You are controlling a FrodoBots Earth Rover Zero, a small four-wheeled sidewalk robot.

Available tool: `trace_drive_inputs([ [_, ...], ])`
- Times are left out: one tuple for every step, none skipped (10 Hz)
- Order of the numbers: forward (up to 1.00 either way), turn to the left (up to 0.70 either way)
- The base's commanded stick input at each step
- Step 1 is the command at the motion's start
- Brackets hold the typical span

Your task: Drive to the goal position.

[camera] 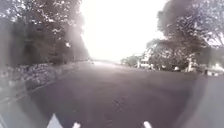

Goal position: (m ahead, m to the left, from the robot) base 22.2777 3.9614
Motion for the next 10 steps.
trace_drive_inputs([
  [0.7,0.0],
  [0.7,0.0],
  [0.7,0.0],
  [0.7,0.0],
  [0.7,0.0],
  [0.7,0.0],
  [0.7,0.0],
  [0.7,0.0],
  [0.7,0.0],
  [0.7,0.0],
])
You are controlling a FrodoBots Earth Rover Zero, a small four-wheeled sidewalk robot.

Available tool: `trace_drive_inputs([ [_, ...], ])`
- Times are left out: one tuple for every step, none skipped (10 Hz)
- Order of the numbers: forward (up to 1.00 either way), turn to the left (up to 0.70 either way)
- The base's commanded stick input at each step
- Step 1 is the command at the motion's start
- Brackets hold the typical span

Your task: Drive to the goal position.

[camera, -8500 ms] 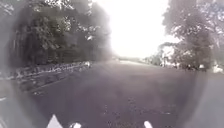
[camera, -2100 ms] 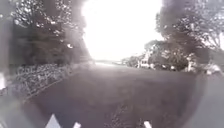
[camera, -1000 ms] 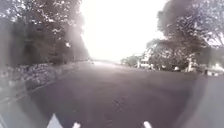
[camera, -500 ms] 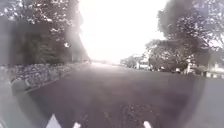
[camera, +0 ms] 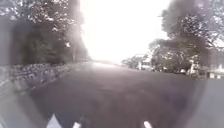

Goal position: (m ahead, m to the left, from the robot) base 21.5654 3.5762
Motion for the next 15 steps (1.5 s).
trace_drive_inputs([
  [0.7,0.0],
  [0.7,0.0],
  [0.7,0.0],
  [0.7,0.0],
  [0.7,0.0],
  [0.7,0.0],
  [0.7,0.0],
  [0.7,0.0],
  [0.7,0.0],
  [0.7,0.0],
  [0.7,0.0],
  [0.7,0.0],
  [0.7,0.0],
  [0.7,0.0],
  [0.7,0.0],
])
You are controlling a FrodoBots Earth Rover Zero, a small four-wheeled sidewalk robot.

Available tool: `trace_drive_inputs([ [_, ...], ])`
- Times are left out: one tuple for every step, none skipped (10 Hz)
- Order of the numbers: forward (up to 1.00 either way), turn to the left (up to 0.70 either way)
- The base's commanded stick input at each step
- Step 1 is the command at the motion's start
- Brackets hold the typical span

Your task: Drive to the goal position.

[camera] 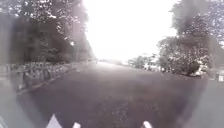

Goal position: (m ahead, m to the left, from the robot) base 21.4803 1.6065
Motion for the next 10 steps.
trace_drive_inputs([
  [0.7,0.0],
  [0.7,0.0],
  [0.7,0.0],
  [0.7,0.0],
  [0.7,0.0],
  [0.7,0.0],
  [0.7,0.0],
  [0.7,0.0],
  [0.7,0.0],
  [0.7,0.0],
])
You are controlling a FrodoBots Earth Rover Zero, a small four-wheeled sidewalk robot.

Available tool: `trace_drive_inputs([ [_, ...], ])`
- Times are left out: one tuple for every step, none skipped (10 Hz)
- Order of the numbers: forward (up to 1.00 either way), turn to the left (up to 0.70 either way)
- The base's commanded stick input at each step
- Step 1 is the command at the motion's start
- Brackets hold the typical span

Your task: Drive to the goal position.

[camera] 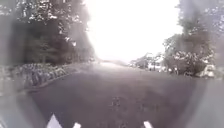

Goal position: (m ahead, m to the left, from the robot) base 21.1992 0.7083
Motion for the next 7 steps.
trace_drive_inputs([
  [0.7,0.0],
  [0.7,0.0],
  [0.7,0.0],
  [0.7,0.0],
  [0.7,-0.01],
  [0.7,-0.09],
  [0.7,-0.18],
])
